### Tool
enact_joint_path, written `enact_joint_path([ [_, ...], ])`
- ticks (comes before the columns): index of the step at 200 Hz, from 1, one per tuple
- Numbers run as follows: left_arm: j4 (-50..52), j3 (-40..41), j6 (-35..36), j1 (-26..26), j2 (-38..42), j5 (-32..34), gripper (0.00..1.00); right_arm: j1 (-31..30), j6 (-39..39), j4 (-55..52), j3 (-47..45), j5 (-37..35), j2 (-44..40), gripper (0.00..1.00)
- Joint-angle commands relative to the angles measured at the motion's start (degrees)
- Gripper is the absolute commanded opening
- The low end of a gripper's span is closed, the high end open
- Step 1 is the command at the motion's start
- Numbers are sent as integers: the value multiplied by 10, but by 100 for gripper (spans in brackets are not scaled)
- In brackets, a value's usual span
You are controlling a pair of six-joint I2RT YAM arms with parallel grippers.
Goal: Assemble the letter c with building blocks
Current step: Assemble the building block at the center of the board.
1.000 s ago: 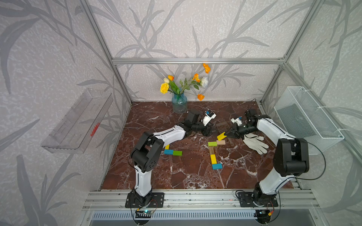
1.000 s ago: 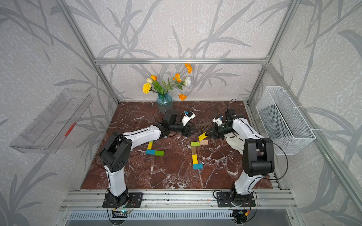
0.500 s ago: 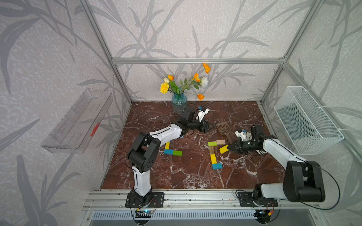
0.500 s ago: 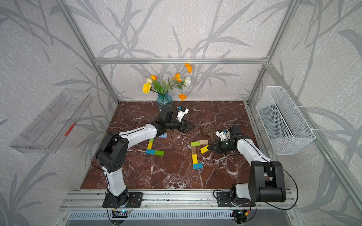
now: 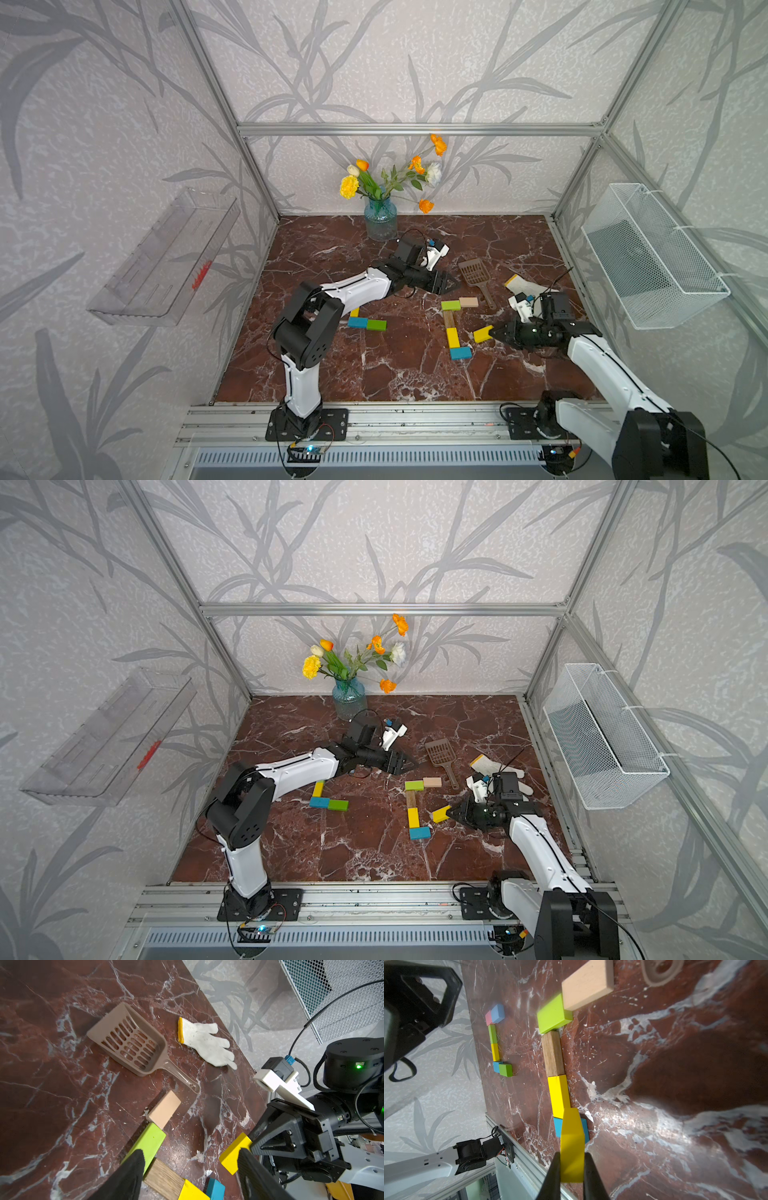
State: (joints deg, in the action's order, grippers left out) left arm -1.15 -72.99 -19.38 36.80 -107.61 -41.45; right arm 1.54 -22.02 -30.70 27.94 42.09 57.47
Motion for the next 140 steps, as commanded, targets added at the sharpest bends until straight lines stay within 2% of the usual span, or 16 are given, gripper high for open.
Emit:
enact_joint_path([
  [1, 29, 5, 4, 11, 33, 0, 71, 3, -30, 11, -12, -29, -28, 7],
  [48, 36, 21, 23, 27, 52, 21, 71, 3, -55, 7, -31, -59, -33, 7],
  [140, 36, 16, 30, 31, 47, 21, 70, 1, -49, 34, -52, -9, -1, 5],
])
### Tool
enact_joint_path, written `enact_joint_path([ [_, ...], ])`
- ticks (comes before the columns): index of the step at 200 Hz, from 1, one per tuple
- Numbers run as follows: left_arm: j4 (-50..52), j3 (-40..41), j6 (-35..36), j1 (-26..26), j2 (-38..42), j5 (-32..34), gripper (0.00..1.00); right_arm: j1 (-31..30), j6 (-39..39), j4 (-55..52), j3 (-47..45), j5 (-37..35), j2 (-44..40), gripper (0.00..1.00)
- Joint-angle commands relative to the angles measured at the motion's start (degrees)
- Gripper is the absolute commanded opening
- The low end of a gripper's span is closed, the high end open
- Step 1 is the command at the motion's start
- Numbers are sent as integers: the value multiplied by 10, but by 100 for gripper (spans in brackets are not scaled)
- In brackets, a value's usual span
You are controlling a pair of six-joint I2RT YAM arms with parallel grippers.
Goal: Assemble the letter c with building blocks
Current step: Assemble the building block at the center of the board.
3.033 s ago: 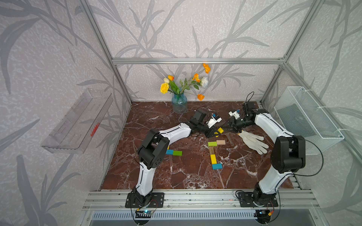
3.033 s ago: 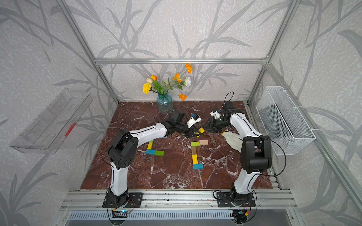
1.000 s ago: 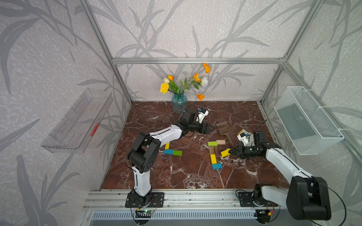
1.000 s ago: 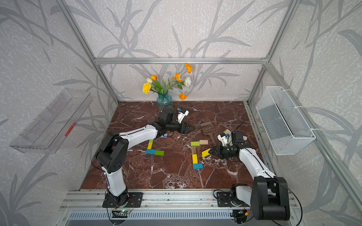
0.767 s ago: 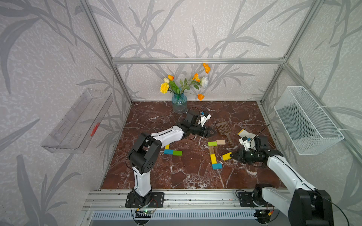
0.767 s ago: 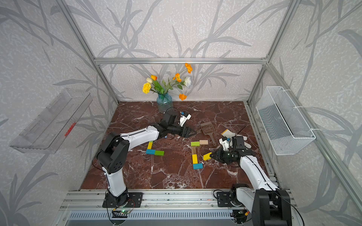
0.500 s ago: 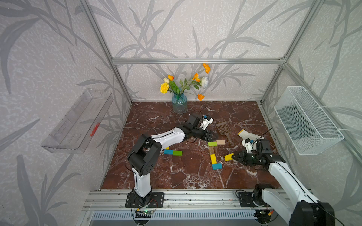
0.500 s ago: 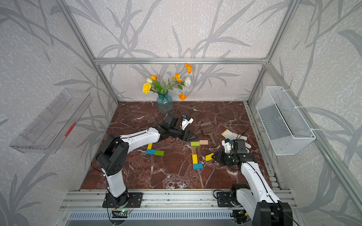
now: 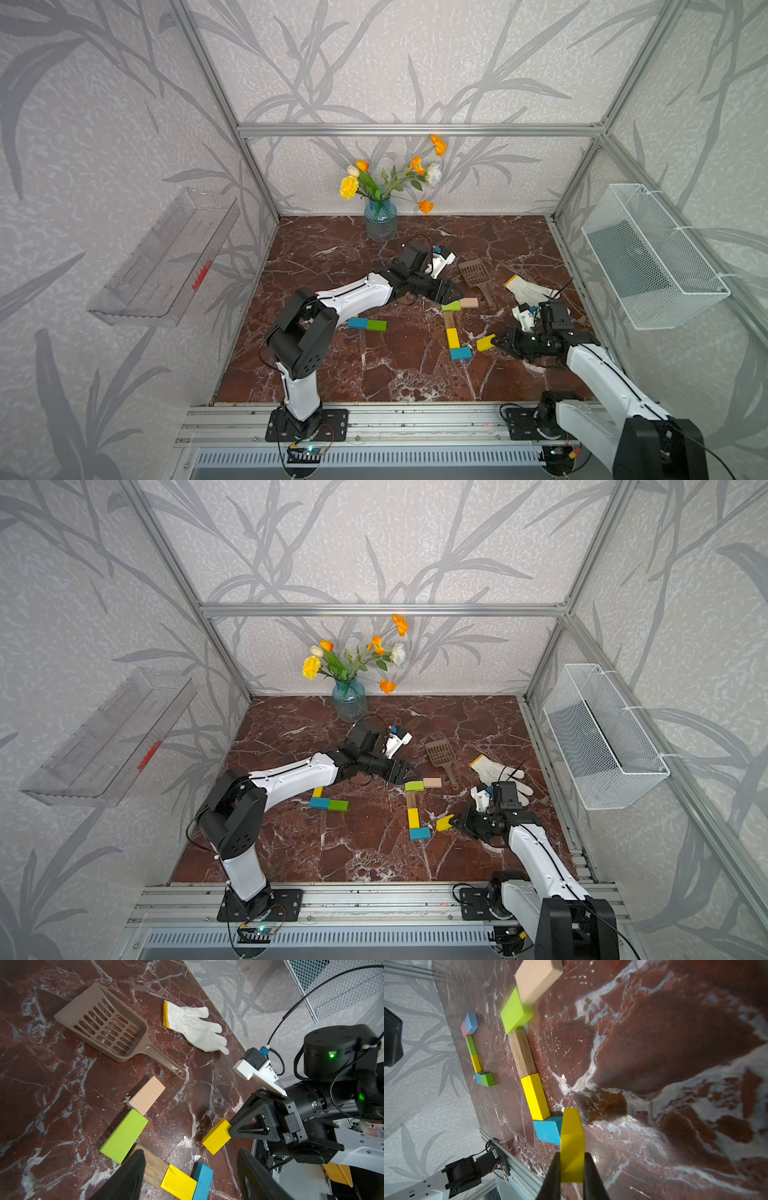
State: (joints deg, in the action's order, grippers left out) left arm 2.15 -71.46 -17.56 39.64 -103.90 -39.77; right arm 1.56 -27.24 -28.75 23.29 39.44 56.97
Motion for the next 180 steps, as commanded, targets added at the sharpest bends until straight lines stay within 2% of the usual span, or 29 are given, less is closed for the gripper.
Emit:
enact_joint_path([
  [1, 3, 1, 12, 3, 10, 4, 70, 1, 4, 15, -5, 18, 4, 5],
  [84, 2, 0, 18, 4, 10, 0, 69, -7, 7, 23, -3, 36, 30, 5],
  [146, 3, -2, 20, 4, 9, -2, 69, -13, 14, 19, 4, 37, 63, 0],
  [167, 3, -1, 21, 4, 10, -3, 69, -14, 17, 16, 4, 33, 66, 2],
  [180, 3, -2, 21, 4, 9, -3, 69, -14, 16, 15, 5, 29, 67, 6],
])
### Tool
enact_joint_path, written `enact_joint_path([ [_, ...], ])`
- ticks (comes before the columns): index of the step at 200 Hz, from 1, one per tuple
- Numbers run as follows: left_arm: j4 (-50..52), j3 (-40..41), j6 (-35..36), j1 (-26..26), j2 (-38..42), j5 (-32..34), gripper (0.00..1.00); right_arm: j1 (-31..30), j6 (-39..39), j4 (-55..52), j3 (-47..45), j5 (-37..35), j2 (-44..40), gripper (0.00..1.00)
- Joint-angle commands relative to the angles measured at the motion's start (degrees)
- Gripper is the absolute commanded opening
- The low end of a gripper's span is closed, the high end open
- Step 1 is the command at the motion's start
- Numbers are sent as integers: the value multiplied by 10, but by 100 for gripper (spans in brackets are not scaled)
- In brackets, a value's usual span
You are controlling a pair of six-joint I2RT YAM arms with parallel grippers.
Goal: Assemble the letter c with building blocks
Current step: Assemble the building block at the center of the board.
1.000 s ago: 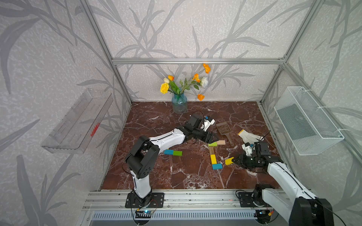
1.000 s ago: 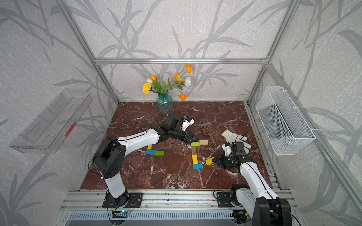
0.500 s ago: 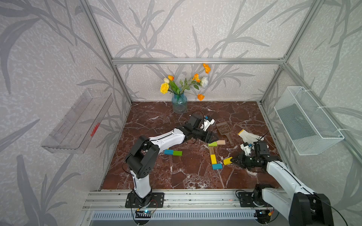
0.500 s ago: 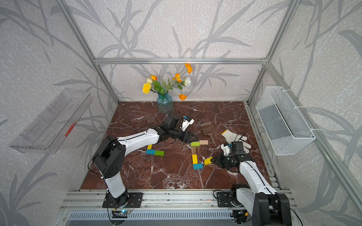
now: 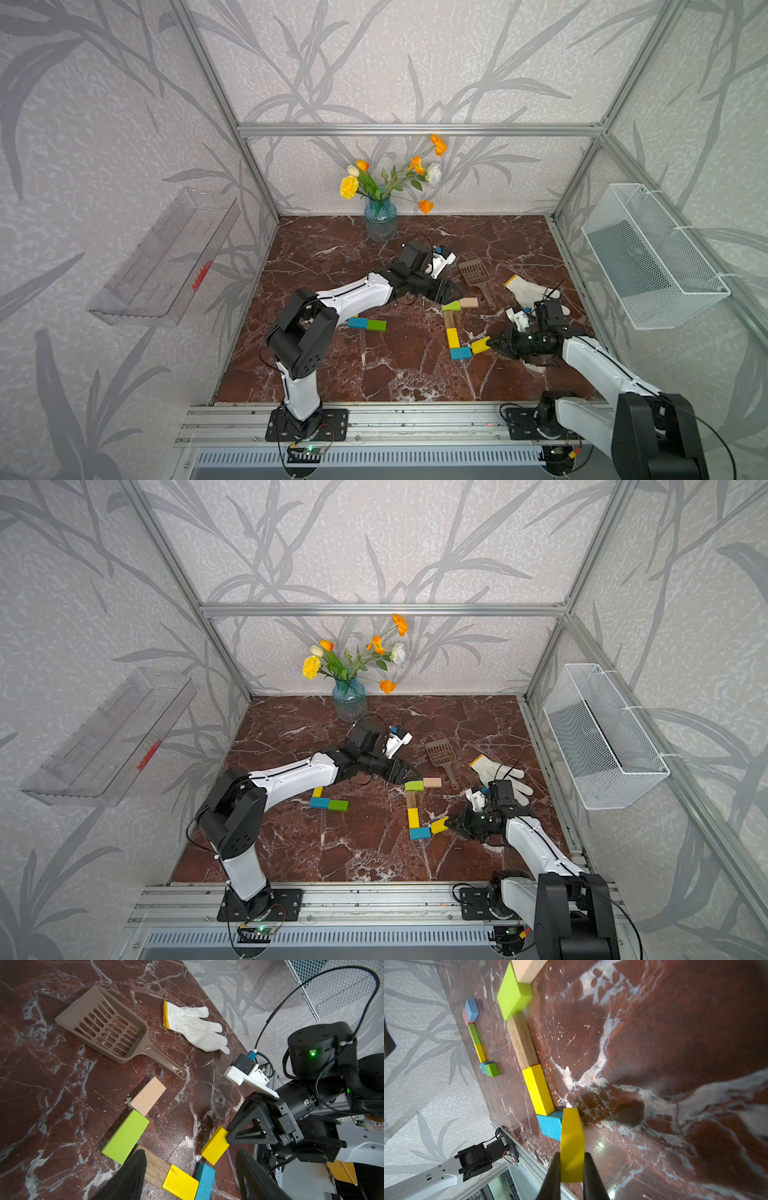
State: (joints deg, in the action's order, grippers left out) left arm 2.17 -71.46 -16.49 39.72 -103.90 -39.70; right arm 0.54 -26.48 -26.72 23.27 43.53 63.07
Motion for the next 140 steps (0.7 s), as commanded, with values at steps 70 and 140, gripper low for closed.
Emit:
enact_joint_path([
  [70, 4, -3, 12, 4, 9, -4, 69, -4, 11, -12, 14, -34, 1, 39],
  [140, 6, -4, 15, 5, 7, -4, 68, -4, 25, -30, 33, -54, 0, 45],
])
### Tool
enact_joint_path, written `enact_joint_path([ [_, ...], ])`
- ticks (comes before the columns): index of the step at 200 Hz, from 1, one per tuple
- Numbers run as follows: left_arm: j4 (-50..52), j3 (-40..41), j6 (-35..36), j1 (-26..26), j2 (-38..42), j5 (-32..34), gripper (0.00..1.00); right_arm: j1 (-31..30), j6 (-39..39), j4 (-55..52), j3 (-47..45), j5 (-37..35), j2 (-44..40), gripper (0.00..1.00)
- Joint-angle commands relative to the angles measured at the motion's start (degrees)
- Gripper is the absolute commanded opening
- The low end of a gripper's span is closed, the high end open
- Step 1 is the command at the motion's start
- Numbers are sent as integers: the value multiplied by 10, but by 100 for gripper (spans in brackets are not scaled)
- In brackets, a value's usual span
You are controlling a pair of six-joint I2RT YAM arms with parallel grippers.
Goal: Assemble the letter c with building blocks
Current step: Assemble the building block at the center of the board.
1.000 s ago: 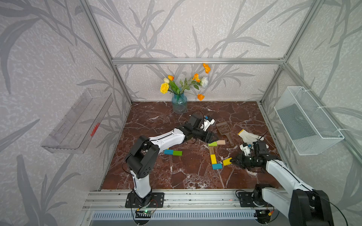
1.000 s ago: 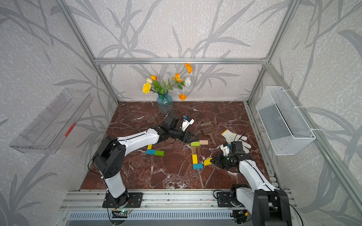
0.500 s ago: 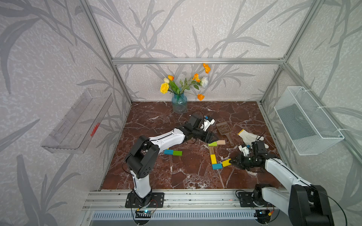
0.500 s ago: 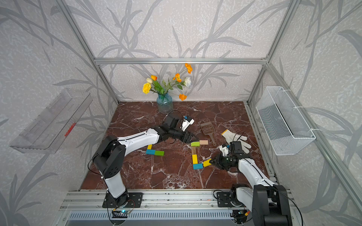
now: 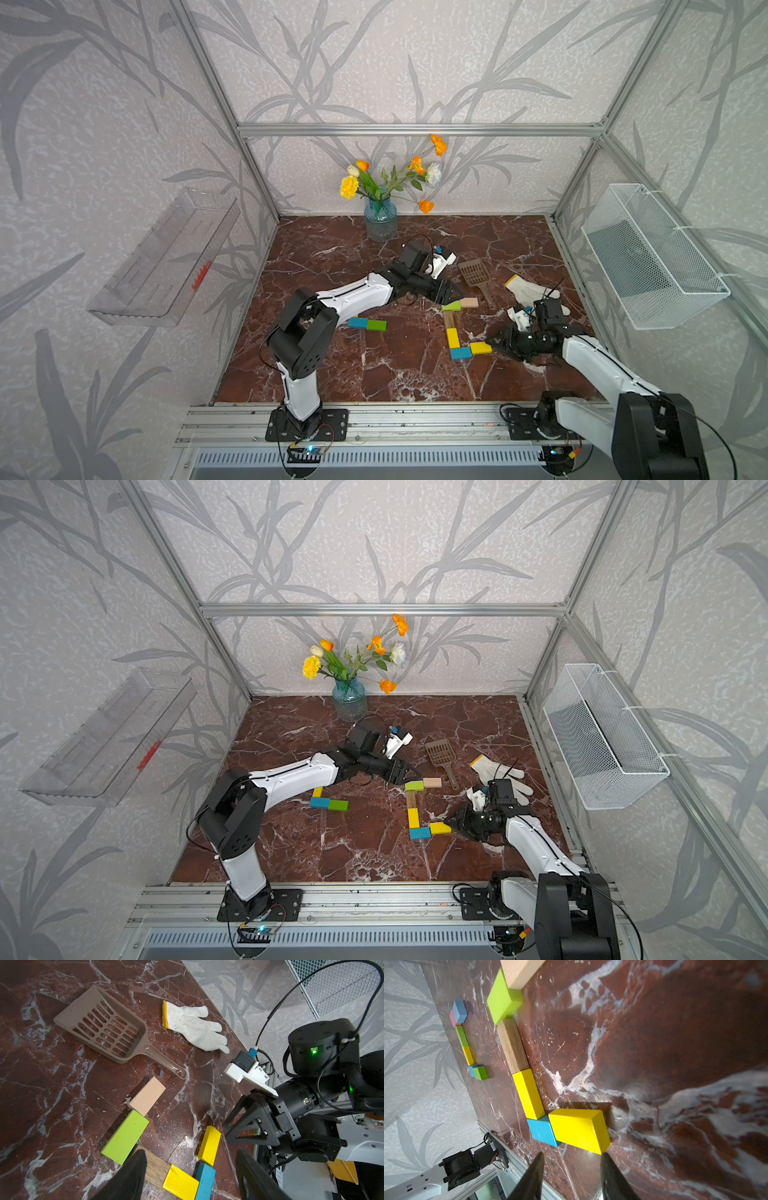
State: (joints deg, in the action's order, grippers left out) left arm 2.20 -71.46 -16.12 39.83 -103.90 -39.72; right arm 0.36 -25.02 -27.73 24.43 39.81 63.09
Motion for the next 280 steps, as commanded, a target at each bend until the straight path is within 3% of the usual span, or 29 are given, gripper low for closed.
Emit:
enact_joint_path([
  [1, 5, -4, 11, 4, 8, -4, 68, -3, 11, -21, 22, -18, -1, 45],
  [18, 5, -4, 10, 4, 7, -3, 68, -3, 11, -24, 25, -29, -4, 42],
  [39, 8, -6, 11, 4, 6, -4, 69, -3, 31, -46, 46, -41, 9, 25],
  [66, 8, -6, 11, 3, 5, -3, 69, -8, 36, -52, 69, -31, 44, 14],
  [84, 10, -7, 11, 3, 4, -2, 69, -35, 47, -55, 95, -32, 72, 4],
  [106, 11, -8, 13, 4, 4, -1, 68, -86, 72, -65, 143, -38, 116, 0],
  [133, 12, -8, 14, 4, 4, -1, 68, -123, 96, -74, 187, -47, 168, 0],
  [206, 13, -7, 16, 5, 6, 1, 68, -123, 148, -107, 215, -91, 218, 0],
  [280, 13, -8, 16, 5, 6, -2, 68, -123, 158, -102, 219, -76, 244, 0],
])
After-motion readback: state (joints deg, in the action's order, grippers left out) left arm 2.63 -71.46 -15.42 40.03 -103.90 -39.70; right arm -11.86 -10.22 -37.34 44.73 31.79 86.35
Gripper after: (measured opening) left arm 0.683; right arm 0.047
